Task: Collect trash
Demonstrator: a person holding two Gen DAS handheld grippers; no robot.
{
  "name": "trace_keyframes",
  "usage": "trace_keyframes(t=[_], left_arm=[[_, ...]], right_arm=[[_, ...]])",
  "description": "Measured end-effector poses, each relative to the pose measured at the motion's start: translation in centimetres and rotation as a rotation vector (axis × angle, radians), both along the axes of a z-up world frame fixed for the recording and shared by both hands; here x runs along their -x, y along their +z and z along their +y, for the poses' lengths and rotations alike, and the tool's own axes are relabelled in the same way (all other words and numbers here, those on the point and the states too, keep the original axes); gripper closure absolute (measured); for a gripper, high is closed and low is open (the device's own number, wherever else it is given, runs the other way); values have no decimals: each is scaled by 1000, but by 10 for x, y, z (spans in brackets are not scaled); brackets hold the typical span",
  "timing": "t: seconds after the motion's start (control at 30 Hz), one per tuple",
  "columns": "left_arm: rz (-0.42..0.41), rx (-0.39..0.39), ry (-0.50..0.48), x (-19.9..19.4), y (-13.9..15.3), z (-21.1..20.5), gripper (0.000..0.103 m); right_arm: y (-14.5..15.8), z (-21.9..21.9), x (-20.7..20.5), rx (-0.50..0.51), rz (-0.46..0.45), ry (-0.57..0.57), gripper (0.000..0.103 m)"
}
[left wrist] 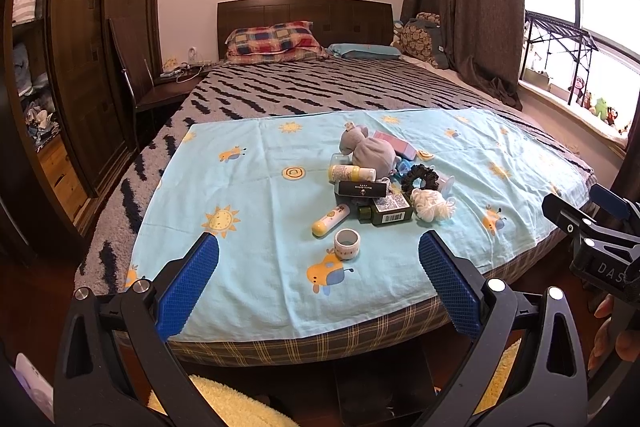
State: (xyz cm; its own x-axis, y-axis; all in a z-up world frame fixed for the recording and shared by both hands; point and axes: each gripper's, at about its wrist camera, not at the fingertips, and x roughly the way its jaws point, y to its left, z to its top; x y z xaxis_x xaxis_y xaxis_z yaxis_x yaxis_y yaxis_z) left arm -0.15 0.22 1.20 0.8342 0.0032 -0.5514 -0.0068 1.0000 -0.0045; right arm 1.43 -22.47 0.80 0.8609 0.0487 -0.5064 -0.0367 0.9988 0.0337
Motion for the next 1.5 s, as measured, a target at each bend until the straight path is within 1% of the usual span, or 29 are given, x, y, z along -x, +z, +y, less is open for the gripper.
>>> trace_keyframes(t=[1.2,1.23,1.5], left_arm=[[-11,6,4,-2,5,1,8],[-13,3,2,2,3,0,8],[-5,8,-1,2,3,-1,8]], right_arm=[[0,1,3,-4,-4,-4,3],[0,1,3,-3,-3,-3,3],[-2,0,0,0,-4,1,3]])
